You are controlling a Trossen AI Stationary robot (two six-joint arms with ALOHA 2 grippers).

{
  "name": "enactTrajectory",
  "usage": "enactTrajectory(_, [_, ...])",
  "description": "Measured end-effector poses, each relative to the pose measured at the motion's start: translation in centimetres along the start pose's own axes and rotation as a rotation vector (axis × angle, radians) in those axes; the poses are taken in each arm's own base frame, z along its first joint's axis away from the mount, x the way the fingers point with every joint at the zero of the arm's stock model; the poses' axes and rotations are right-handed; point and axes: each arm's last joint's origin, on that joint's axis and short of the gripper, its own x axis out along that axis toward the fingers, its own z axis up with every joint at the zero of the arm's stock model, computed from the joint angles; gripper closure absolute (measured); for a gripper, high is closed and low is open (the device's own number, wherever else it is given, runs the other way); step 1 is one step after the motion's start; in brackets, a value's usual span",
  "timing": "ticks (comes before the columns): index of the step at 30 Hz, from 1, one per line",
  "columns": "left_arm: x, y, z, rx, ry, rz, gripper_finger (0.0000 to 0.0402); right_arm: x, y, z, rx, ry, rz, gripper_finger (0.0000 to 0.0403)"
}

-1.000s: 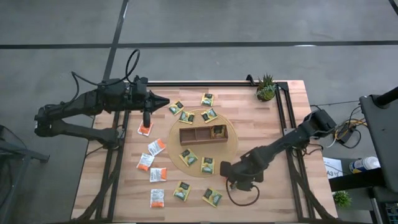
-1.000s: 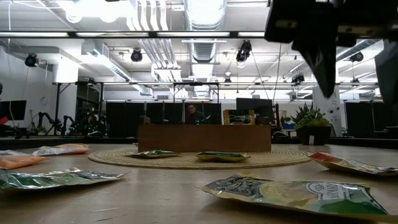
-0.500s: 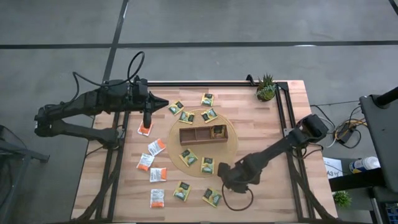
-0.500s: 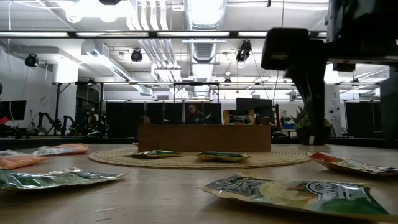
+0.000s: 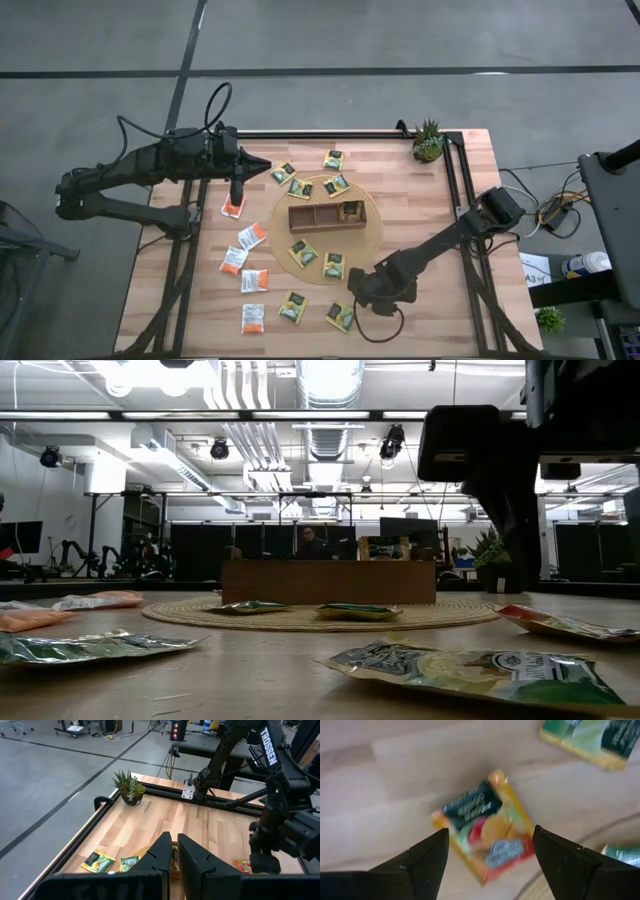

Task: Pick & Place Tea
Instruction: Put the orange tea bag into the right section of the wooden organizer

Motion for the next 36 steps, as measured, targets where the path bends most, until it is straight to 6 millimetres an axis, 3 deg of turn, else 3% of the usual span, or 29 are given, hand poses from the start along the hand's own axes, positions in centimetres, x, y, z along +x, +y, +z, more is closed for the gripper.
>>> enactTrajectory(7, [0.0, 0.0, 0.0, 0.005, 0.001, 0.0, 0.0376, 2.3, -0.4, 0.0, 0.006, 0.055, 0.037, 0.0125])
enactTrajectory(13, [0.0, 0.0, 0.0, 0.017, 0.001, 0.0, 0.0376, 2.8, -1.1, 0.2, 0.037, 0.071, 0.049, 0.0151])
enactTrajectory(17, [0.0, 0.0, 0.0, 0.023, 0.001, 0.0, 0.0376, 2.5, -1.3, 0.3, 0.038, 0.065, 0.046, 0.0215])
enactTrajectory(24, [0.0, 0.0, 0.0, 0.023, 0.001, 0.0, 0.0376, 2.5, -1.3, 0.3, 0.048, 0.051, 0.062, 0.0377])
enactTrajectory(36, [0.0, 0.0, 0.0, 0.022, 0.001, 0.0, 0.0376, 2.3, -1.3, 0.3, 0.077, 0.064, 0.066, 0.0395])
